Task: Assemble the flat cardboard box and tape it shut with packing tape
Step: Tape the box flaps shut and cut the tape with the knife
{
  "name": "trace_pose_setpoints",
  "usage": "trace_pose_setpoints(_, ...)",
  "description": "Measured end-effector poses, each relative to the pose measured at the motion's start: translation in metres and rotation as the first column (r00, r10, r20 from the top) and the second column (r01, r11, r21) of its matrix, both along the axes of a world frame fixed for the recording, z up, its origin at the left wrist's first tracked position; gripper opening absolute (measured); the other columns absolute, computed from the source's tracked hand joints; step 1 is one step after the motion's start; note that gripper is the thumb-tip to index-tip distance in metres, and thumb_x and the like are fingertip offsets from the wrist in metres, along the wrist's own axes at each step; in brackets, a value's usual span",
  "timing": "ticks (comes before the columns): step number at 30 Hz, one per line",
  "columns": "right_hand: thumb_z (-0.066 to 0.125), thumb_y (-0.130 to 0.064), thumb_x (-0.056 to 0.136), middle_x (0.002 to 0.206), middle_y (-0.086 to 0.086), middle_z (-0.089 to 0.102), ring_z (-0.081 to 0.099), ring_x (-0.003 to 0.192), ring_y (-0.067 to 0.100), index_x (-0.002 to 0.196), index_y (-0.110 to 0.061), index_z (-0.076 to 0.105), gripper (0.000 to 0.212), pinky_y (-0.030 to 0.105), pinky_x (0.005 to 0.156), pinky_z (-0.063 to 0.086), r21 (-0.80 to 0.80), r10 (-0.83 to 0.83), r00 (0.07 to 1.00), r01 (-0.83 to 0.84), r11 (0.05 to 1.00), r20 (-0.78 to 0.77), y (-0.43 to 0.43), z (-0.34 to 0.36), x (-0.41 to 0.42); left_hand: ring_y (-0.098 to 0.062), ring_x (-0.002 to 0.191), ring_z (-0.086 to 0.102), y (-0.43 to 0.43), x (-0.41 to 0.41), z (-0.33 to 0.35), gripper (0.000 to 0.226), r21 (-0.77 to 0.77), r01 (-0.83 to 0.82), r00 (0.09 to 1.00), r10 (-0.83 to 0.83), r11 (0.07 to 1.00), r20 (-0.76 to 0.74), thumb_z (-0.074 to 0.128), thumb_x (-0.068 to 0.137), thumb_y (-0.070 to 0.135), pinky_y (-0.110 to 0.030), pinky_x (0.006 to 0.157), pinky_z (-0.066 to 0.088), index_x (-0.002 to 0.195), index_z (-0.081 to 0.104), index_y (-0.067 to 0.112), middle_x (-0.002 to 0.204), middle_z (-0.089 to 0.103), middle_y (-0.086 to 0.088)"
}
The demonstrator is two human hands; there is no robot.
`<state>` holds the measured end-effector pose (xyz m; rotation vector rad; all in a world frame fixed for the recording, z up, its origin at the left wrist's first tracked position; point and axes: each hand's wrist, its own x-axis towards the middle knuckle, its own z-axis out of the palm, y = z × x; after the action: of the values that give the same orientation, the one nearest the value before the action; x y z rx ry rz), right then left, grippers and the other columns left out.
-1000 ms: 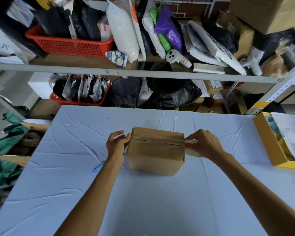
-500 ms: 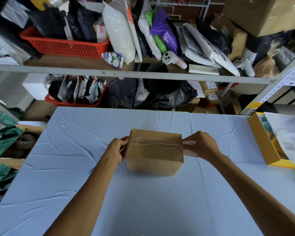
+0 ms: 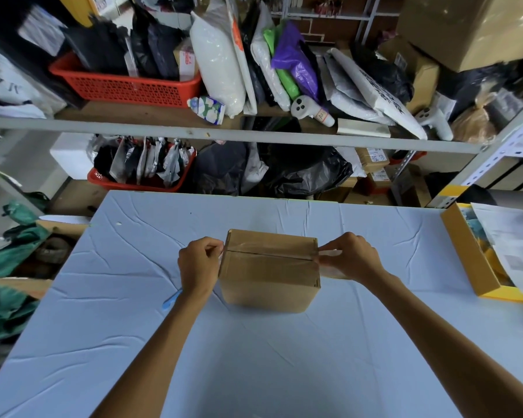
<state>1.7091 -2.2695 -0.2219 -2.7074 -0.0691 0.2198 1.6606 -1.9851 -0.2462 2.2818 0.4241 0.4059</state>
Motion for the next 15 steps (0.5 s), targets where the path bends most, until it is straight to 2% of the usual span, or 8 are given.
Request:
trace_pose_setpoints(2, 0.072, -0.052, 0.074, 0.102, -0.004, 0.071, 0.056, 0.082, 0.013, 0.098, -0.033, 0.076, 0.031, 0.025, 0.056, 0.039, 0.006, 0.006, 1.0, -0.006, 1.0, -0.008, -0.002, -0.001, 0.002, -0.022, 0.064, 0.064, 0.002, 0.001, 0.002, 0.032, 0.024, 0.024, 0.998, -0.023, 0.999, -0.05, 0.059, 0.092, 0.024, -0.029, 0.064, 0.05, 0.07, 0.069, 0.003, 0.067, 0.07, -0.009)
trace_pose_setpoints(4, 0.072, -0.052, 0.075, 0.102, -0.004, 0.071, 0.056, 0.081, 0.012, 0.098, -0.033, 0.076, 0.03, 0.024, 0.056, 0.041, 0.011, 0.012, 1.0, -0.012, 1.0, -0.013, -0.002, -0.002, 0.003, -0.024, 0.056, 0.058, -0.002, 0.003, 0.007, 0.052, 0.053, 0.026, 0.99, -0.018, 0.998, -0.138, 0.056, 0.091, 0.042, -0.032, 0.059, 0.044, 0.058, 0.06, 0.003, 0.055, 0.062, -0.009)
trace_pose_setpoints(7, 0.072, -0.05, 0.075, 0.101, -0.006, 0.072, 0.057, 0.079, 0.011, 0.097, -0.032, 0.076, 0.029, 0.023, 0.055, 0.042, 0.023, 0.021, 1.0, -0.021, 1.0, -0.012, -0.002, -0.003, 0.003, -0.02, 0.064, 0.058, -0.007, 0.004, 0.01, 0.049, 0.053, 0.044, 0.979, -0.032, 0.998, -0.2, 0.066, 0.079, 0.056, -0.03, 0.062, 0.042, 0.068, 0.067, 0.008, 0.065, 0.066, 0.001)
trace_pose_setpoints(9, 0.072, -0.049, 0.076, 0.103, -0.005, 0.072, 0.058, 0.081, 0.011, 0.099, -0.031, 0.076, 0.03, 0.024, 0.058, 0.043, 0.022, 0.037, 0.999, -0.037, 0.999, -0.021, -0.001, -0.003, 0.003, -0.022, 0.067, 0.058, -0.006, 0.005, 0.012, 0.047, 0.031, 0.049, 0.972, -0.041, 0.998, -0.233, 0.069, 0.078, 0.053, -0.029, 0.063, 0.039, 0.072, 0.07, 0.007, 0.071, 0.069, -0.002)
trace_pose_setpoints(11, 0.071, -0.048, 0.078, 0.106, -0.005, 0.072, 0.061, 0.086, 0.014, 0.102, -0.029, 0.075, 0.031, 0.023, 0.059, 0.045, 0.009, 0.076, 0.996, -0.075, 0.997, -0.036, 0.0, 0.0, 0.004, -0.022, 0.059, 0.055, -0.006, 0.008, 0.013, 0.044, 0.056, 0.048, 0.967, -0.032, 0.997, -0.254, 0.071, 0.079, 0.047, -0.028, 0.059, 0.035, 0.064, 0.068, 0.006, 0.064, 0.068, -0.007)
trace_pose_setpoints(13, 0.069, -0.046, 0.081, 0.11, -0.005, 0.071, 0.064, 0.091, 0.016, 0.105, -0.027, 0.074, 0.031, 0.025, 0.066, 0.051, 0.013, 0.146, 0.988, -0.146, 0.989, -0.05, 0.0, 0.004, 0.004, -0.021, 0.053, 0.051, -0.005, 0.009, 0.016, 0.044, 0.046, -0.001, 0.964, 0.013, 0.999, -0.264, 0.073, 0.078, 0.042, -0.027, 0.056, 0.031, 0.054, 0.061, 0.008, 0.051, 0.059, -0.004)
trace_pose_setpoints(15, 0.067, -0.04, 0.085, 0.111, -0.004, 0.071, 0.066, 0.094, 0.016, 0.107, -0.025, 0.074, 0.027, 0.028, 0.077, 0.055, 0.067, 0.215, 0.976, -0.211, 0.975, -0.046, -0.004, 0.008, 0.004, -0.022, 0.054, 0.053, -0.003, 0.013, 0.018, 0.042, 0.025, -0.039, 0.96, 0.045, 0.999, -0.276, 0.074, 0.078, 0.04, -0.028, 0.058, 0.033, 0.056, 0.064, 0.006, 0.05, 0.058, -0.004)
